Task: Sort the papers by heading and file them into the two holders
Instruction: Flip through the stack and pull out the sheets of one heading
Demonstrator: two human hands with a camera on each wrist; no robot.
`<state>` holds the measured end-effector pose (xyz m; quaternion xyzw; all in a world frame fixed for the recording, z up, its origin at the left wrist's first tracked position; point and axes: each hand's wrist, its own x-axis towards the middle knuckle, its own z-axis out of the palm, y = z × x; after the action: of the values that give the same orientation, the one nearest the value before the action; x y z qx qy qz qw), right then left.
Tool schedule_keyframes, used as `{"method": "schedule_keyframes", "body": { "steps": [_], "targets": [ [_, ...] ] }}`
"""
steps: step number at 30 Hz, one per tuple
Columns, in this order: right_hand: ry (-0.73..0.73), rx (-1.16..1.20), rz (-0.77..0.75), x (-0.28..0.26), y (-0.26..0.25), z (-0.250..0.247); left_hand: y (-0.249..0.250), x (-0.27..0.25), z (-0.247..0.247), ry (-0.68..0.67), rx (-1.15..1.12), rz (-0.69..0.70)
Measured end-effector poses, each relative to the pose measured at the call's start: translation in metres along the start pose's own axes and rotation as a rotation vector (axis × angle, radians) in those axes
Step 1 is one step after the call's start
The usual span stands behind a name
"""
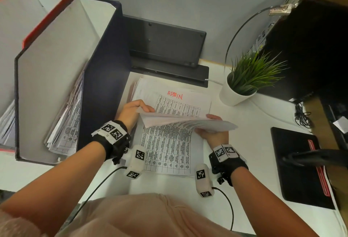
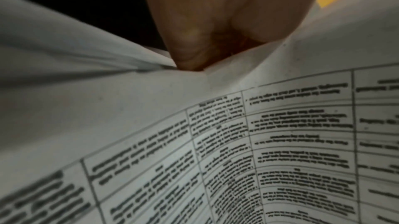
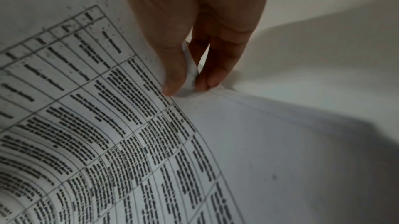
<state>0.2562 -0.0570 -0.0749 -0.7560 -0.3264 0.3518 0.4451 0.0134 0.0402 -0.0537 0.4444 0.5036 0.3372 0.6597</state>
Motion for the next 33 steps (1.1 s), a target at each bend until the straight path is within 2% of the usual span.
{"method": "schedule_keyframes", "body": {
  "steps": [3,5,7,9,12,14,21,23,27,31,33],
  "targets": [
    [-0.027,-0.039,0.105,-0.002,-0.003,0.001,0.003,0.004,0.001,0.002,0.047,-0.080],
    [-0.033,-0.104,0.080,-0.002,-0.007,0.003,0.005,0.005,0.001,0.021,-0.012,-0.127],
    [-0.017,-0.046,0.036,-0.003,-0.014,0.007,0.008,0.006,0.002,0.000,-0.056,-0.140],
    [0.011,0.067,0.013,-0.005,-0.022,0.011,0.012,0.003,0.007,-0.014,0.072,-0.124],
    [0.022,0.109,-0.064,-0.006,-0.035,0.017,0.018,-0.002,0.014,0.020,0.462,0.104],
    [0.042,0.158,-0.132,-0.007,-0.047,0.018,0.027,-0.007,0.019,0.036,0.535,0.260],
    [0.103,0.442,-0.369,-0.013,-0.111,0.001,0.074,-0.033,0.020,0.154,0.217,0.656],
    [0.094,0.450,-0.354,-0.016,-0.113,0.001,0.072,-0.037,0.022,0.163,0.196,0.648],
    [0.053,0.388,-0.213,-0.026,-0.101,0.013,0.052,-0.035,0.025,0.197,0.339,0.498],
    [0.064,0.430,-0.257,-0.025,-0.108,0.011,0.055,-0.033,0.025,0.243,0.186,0.539],
    [0.053,0.420,-0.287,-0.023,-0.108,0.010,0.055,-0.031,0.022,0.241,0.180,0.531]
  ]
}}
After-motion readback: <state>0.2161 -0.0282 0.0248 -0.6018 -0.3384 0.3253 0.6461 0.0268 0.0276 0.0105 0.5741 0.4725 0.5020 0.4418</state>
